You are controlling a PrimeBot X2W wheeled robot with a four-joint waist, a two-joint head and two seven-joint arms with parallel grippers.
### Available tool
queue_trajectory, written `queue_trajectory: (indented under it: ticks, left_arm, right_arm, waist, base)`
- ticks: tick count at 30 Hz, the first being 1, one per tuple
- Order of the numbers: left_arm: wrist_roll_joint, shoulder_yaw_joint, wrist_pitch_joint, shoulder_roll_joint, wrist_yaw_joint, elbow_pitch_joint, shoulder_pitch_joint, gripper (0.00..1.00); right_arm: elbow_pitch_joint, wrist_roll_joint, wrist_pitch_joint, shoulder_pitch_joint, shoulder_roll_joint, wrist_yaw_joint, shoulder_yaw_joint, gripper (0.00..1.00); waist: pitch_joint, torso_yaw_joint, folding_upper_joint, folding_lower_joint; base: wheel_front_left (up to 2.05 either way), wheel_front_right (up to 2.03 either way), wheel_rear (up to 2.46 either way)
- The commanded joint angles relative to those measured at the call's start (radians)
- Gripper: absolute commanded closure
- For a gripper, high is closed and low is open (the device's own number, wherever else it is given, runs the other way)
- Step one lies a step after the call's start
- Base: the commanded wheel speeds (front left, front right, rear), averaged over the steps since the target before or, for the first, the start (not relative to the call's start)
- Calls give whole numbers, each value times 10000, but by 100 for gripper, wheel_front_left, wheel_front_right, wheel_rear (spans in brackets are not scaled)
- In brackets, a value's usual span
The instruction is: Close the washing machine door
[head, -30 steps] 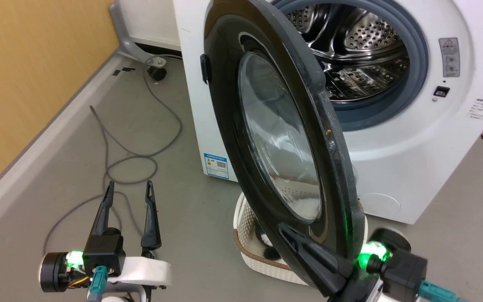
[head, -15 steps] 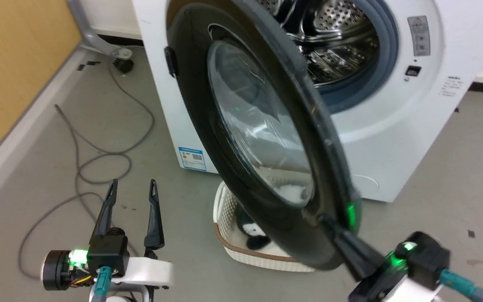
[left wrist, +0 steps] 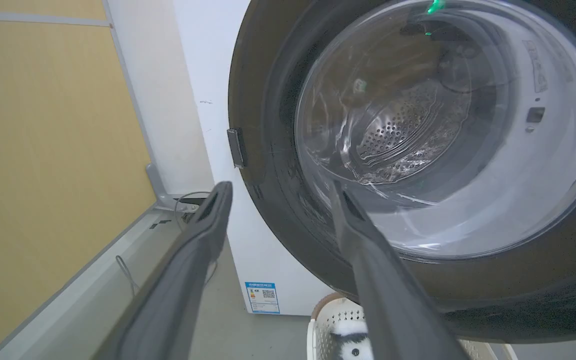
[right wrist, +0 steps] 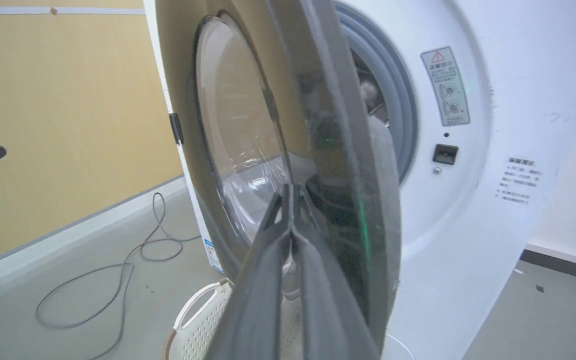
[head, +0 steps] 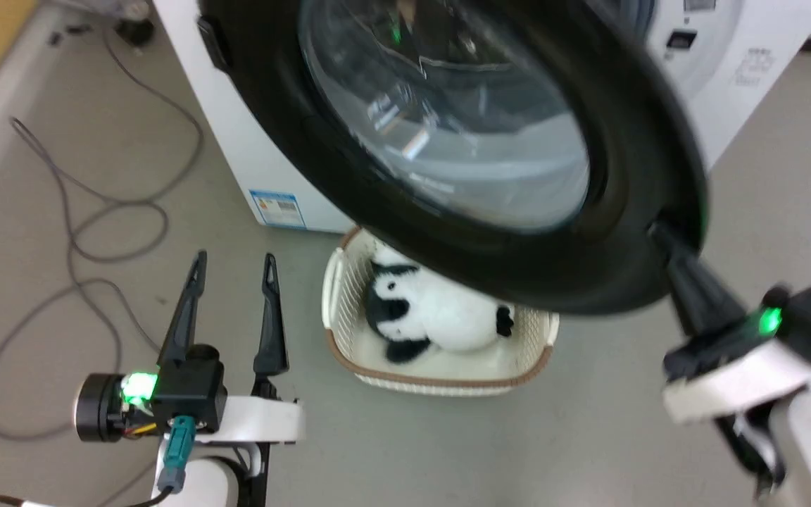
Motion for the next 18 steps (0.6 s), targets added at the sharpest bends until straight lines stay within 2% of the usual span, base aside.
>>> queue_trajectory:
  ticks: [1,9,18]
  left_arm:
    - [67,-4,-43,27,50,-65,-192,0]
    - [107,-146,-43,76,94,-213,-888,0]
    - [80,-269,-43,147,145,-337,-1553,0]
  right_arm:
    - [164,30,-42,-361,73,-19,-191,100]
    - [1242,50,-42,-2583,57,-19,-942,100]
    - [3105,32,-42,-4852,-56,-19,-1395,100]
  waist:
    - [459,-256,-1,-1]
    - [1555,-429,-1,-1]
    - [2402,-230,-1,-1]
  base:
    - [0,0,0]
    - [0,0,0]
    - [0,0,0]
